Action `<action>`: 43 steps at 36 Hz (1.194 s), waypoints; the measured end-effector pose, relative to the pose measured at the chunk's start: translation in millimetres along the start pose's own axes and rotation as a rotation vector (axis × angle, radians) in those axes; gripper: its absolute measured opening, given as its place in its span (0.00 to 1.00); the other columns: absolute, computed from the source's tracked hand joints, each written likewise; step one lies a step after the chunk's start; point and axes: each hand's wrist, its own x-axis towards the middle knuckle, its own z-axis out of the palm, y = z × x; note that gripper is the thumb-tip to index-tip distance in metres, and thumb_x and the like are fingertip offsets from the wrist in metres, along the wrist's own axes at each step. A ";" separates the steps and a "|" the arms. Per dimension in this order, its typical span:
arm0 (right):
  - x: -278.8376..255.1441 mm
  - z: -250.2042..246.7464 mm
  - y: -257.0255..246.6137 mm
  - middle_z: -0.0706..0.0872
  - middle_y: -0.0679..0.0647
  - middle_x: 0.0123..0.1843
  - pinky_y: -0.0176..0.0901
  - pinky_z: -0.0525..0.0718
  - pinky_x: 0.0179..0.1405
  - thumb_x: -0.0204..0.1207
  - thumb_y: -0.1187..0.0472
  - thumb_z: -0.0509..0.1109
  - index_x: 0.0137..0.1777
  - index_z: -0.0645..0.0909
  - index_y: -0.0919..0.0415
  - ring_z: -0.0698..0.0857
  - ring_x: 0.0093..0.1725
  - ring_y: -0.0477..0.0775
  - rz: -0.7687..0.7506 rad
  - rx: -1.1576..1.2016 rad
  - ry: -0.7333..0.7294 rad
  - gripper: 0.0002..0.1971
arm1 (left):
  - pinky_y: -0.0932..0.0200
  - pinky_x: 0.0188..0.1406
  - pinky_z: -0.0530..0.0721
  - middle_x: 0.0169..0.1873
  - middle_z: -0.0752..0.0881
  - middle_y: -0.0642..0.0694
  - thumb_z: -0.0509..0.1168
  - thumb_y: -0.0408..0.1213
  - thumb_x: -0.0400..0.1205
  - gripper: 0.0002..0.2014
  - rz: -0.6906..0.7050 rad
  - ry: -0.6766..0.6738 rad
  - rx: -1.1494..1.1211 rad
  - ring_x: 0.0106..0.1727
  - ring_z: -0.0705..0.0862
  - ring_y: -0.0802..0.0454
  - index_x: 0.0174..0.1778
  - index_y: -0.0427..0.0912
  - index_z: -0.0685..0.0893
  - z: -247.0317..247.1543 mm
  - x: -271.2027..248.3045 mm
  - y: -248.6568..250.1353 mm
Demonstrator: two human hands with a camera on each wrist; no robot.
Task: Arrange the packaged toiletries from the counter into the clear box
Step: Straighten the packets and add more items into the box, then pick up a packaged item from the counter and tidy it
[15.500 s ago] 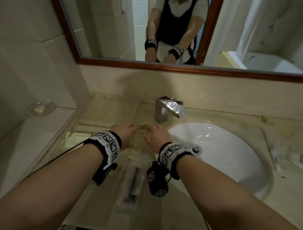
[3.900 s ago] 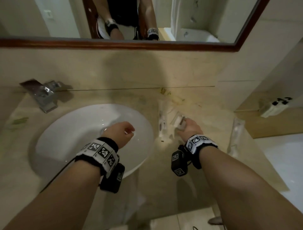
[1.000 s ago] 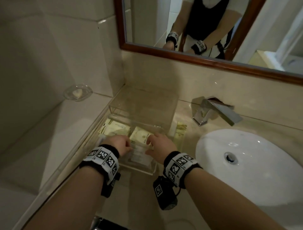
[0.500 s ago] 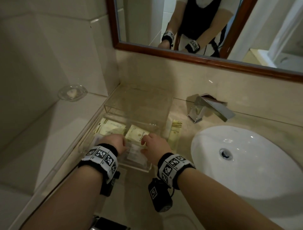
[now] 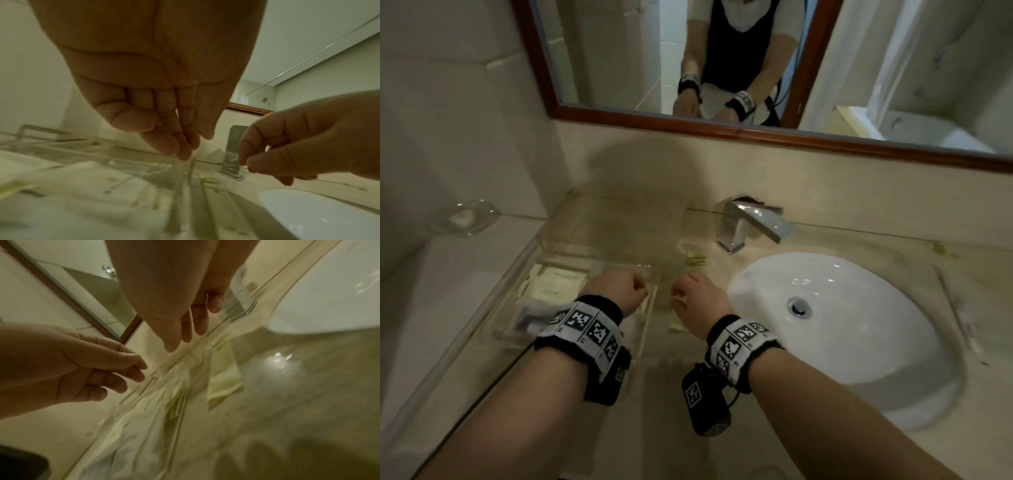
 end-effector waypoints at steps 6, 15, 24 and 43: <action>-34.1 -32.8 60.1 0.80 0.56 0.61 0.50 0.80 0.59 0.79 0.56 0.65 0.59 0.81 0.58 0.81 0.60 0.59 0.132 0.034 0.077 0.12 | 0.56 0.58 0.79 0.59 0.86 0.47 0.61 0.46 0.83 0.14 0.108 -0.027 -0.043 0.60 0.83 0.47 0.60 0.47 0.83 13.6 -0.3 69.6; -104.8 -85.9 166.7 0.79 0.57 0.61 0.49 0.79 0.60 0.80 0.56 0.63 0.58 0.80 0.59 0.82 0.59 0.60 0.388 0.063 0.124 0.11 | 0.57 0.60 0.78 0.58 0.86 0.46 0.62 0.42 0.83 0.13 0.299 -0.116 -0.088 0.60 0.83 0.47 0.59 0.43 0.84 50.6 -8.9 189.5; -163.6 -122.7 259.3 0.78 0.57 0.62 0.48 0.77 0.60 0.81 0.57 0.62 0.58 0.81 0.57 0.80 0.61 0.59 0.598 0.108 0.168 0.11 | 0.56 0.57 0.78 0.55 0.88 0.47 0.63 0.43 0.82 0.11 0.401 -0.125 -0.042 0.57 0.84 0.48 0.55 0.45 0.85 87.0 -21.2 287.7; -201.1 -151.4 397.1 0.71 0.60 0.72 0.51 0.72 0.68 0.78 0.46 0.65 0.74 0.67 0.57 0.71 0.70 0.63 0.834 0.039 0.208 0.27 | 0.55 0.61 0.80 0.59 0.87 0.46 0.60 0.44 0.83 0.13 0.353 -0.148 -0.021 0.60 0.84 0.48 0.61 0.45 0.83 140.3 -30.3 381.9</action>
